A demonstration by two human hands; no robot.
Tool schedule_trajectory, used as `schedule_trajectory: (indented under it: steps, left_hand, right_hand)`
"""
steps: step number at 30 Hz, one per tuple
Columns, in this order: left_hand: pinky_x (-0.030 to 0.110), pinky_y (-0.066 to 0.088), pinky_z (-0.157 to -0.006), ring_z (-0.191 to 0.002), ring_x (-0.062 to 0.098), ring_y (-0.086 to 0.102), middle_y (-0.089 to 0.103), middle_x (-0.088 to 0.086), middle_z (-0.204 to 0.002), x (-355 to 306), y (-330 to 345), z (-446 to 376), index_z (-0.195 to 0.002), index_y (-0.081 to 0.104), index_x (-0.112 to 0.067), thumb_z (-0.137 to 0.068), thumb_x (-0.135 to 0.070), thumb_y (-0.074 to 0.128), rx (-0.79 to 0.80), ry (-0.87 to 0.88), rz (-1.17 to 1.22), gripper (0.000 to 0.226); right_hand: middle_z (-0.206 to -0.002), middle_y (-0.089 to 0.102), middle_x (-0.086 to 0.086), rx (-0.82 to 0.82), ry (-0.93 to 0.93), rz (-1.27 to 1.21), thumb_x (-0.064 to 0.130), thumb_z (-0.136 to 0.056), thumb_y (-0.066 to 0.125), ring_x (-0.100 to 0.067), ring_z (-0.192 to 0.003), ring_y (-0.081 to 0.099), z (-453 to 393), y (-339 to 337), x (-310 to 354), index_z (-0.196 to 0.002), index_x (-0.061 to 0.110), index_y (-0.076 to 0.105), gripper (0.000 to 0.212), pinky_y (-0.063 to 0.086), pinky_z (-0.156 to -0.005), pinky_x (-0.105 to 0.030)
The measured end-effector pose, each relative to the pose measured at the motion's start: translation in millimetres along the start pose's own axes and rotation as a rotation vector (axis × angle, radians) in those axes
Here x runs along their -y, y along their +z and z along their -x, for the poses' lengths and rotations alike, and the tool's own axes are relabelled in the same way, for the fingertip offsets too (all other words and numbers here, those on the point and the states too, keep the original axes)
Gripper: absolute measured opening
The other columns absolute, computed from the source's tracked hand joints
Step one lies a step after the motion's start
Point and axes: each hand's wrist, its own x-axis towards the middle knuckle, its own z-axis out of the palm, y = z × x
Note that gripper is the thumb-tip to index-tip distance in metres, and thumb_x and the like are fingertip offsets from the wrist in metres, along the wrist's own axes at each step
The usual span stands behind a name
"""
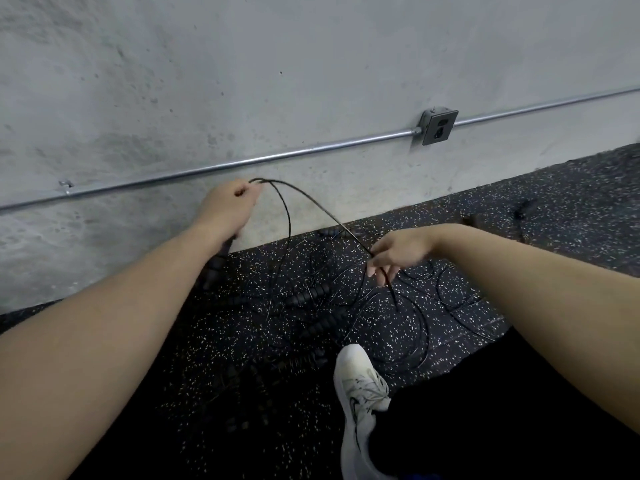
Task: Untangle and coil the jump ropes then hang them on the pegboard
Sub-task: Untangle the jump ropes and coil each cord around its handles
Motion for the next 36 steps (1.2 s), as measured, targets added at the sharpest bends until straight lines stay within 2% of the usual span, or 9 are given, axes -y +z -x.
schedule_trajectory:
  steps: [4, 10, 12, 18, 24, 29, 32, 34, 36]
  left_hand:
    - [0.029, 0.046, -0.057, -0.063, 0.02, 0.054, 0.061, 0.002, -0.081, 16, 3, -3, -0.105, 0.067, -0.021, -0.102, -0.034, 0.056, 0.182, -0.054, -0.191, 0.017]
    - [0.038, 0.055, -0.089, -0.102, 0.016, 0.058, 0.047, -0.003, -0.136, -33, 38, 25, -0.149, 0.045, -0.035, -0.1, -0.045, 0.059, 0.38, 0.311, -0.233, 0.052]
    - [0.037, 0.046, -0.101, -0.111, 0.011, 0.053, 0.047, -0.01, -0.129, -47, 53, 38, -0.142, 0.053, -0.037, -0.098, -0.05, 0.06, 0.467, 0.409, -0.221, 0.047]
    - [0.026, 0.043, -0.082, -0.097, 0.013, 0.056, 0.054, -0.006, -0.108, -51, 69, 35, -0.093, 0.067, -0.024, -0.098, -0.053, 0.054, 0.475, 0.484, -0.249, 0.032]
    - [0.022, 0.042, -0.051, -0.054, 0.014, 0.051, 0.052, -0.002, -0.069, -47, 62, 20, -0.091, 0.064, -0.016, -0.104, -0.048, 0.048, 0.208, 0.236, 0.068, 0.038]
    - [0.029, 0.043, -0.056, -0.055, 0.019, 0.054, 0.055, 0.003, -0.068, -21, 60, 4, -0.1, 0.065, -0.013, -0.105, -0.048, 0.047, 0.176, 0.002, -0.041, 0.039]
    - [0.034, 0.053, -0.061, -0.068, 0.02, 0.063, 0.066, 0.008, -0.106, -17, 61, 7, -0.131, 0.058, -0.026, -0.104, -0.042, 0.051, 0.319, -0.027, -0.197, 0.032]
    - [0.04, 0.057, -0.085, -0.103, 0.024, 0.066, 0.053, 0.007, -0.141, -28, 64, 15, -0.145, 0.049, -0.032, -0.102, -0.037, 0.055, 0.356, 0.177, -0.282, 0.044]
    - [0.04, 0.048, -0.102, -0.123, 0.019, 0.055, 0.046, -0.002, -0.147, -50, 70, 31, -0.147, 0.048, -0.034, -0.101, -0.033, 0.056, 0.377, 0.395, -0.27, 0.047]
  right_hand:
    - [-0.083, 0.077, -0.007, -0.165, -0.009, -0.121, 0.027, -0.11, 0.04, -0.013, -0.077, 0.073, 4, -4, -6, -0.117, 0.017, 0.063, 0.026, 0.045, -0.096, -0.035]
    - [-0.071, 0.062, -0.01, -0.152, -0.148, -0.24, 0.029, -0.111, 0.036, -0.021, -0.07, 0.066, 17, -4, 19, -0.123, 0.021, 0.06, 0.028, 0.058, -0.07, -0.029]
    - [-0.068, 0.06, -0.005, -0.171, -0.195, -0.292, 0.027, -0.111, 0.036, -0.022, -0.069, 0.068, 20, -3, 26, -0.111, 0.019, 0.058, 0.024, 0.059, -0.069, -0.028]
    - [-0.073, 0.064, -0.003, -0.177, -0.204, -0.441, 0.04, -0.108, 0.043, -0.02, -0.072, 0.068, 31, -3, 11, -0.113, 0.01, 0.053, 0.033, 0.061, -0.082, -0.038]
    - [-0.093, 0.073, -0.006, -0.116, -0.07, -0.344, 0.047, -0.105, 0.043, -0.014, -0.086, 0.069, 39, -1, -17, -0.107, 0.009, 0.058, 0.042, 0.053, -0.088, -0.032]
    - [-0.092, 0.074, -0.007, -0.194, -0.032, -0.376, 0.02, -0.109, 0.042, -0.023, -0.091, 0.069, 32, 1, -25, -0.109, 0.011, 0.061, 0.021, 0.051, -0.089, -0.042]
    - [-0.081, 0.071, -0.006, -0.257, -0.093, -0.407, 0.02, -0.109, 0.042, -0.019, -0.075, 0.066, 33, -4, -20, -0.117, 0.016, 0.063, 0.022, 0.052, -0.074, -0.034]
    - [-0.079, 0.071, -0.005, -0.251, -0.137, -0.399, 0.022, -0.109, 0.043, -0.017, -0.068, 0.063, 35, -5, -12, -0.118, 0.019, 0.062, 0.022, 0.052, -0.066, -0.027]
    - [-0.079, 0.071, -0.004, -0.244, -0.173, -0.372, 0.022, -0.109, 0.043, -0.016, -0.063, 0.061, 36, -4, -4, -0.113, 0.019, 0.062, 0.02, 0.052, -0.063, -0.024]
